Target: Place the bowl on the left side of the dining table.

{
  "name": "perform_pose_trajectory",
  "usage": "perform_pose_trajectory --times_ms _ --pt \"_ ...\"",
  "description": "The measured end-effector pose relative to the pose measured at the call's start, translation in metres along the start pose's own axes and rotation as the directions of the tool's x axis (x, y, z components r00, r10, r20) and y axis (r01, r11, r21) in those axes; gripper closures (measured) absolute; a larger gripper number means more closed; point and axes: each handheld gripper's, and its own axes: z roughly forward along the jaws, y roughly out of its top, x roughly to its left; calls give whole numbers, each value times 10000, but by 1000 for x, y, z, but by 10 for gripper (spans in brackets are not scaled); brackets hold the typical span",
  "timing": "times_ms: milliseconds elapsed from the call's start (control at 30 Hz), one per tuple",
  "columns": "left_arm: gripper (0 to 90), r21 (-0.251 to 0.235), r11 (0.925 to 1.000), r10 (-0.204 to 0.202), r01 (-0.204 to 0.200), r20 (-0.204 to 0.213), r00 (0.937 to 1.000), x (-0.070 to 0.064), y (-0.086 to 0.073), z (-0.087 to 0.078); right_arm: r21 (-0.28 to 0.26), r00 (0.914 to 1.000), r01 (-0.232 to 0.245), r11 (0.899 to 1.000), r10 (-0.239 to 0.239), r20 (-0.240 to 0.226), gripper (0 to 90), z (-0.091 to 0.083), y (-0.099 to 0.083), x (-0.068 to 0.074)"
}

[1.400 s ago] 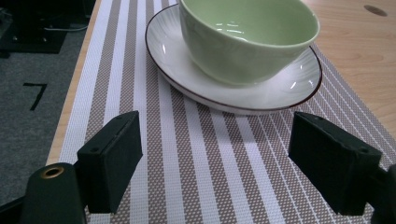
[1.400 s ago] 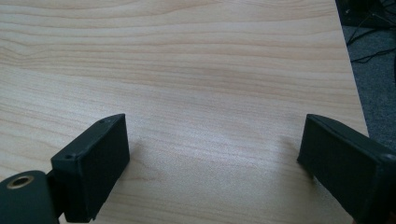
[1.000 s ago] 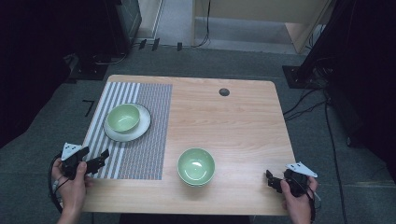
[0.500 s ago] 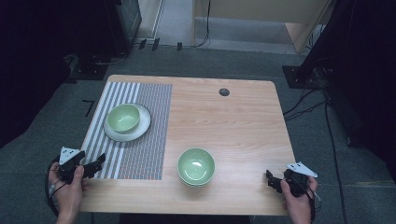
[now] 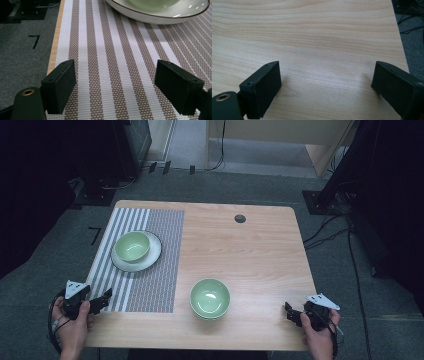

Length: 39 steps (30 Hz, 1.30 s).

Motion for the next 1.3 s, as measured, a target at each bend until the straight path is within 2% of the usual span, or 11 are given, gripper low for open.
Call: perform_pose_trajectory --times_ms 600,700,833,1067,1300 --pt "171 436 9986 316 -309 -159 9994 0 -3 4 0 10000 1 10000 -1 3 81 0 0 0" --pt "172 505 9984 264 -255 -170 9995 0 -3 5 0 10000 -1 10000 1 4 81 0 0 0" --pt "171 616 9971 454 -439 -229 9987 -1 -2 6 -3 10000 2 10000 -2 5 81 0 0 0" --pt "171 683 9959 615 -589 -363 9974 -4 -2 7 -4 10000 0 10000 0 3 81 0 0 0" --pt "171 682 9960 610 -584 -370 9974 -4 -2 7 -3 10000 -1 10000 1 4 81 0 0 0"
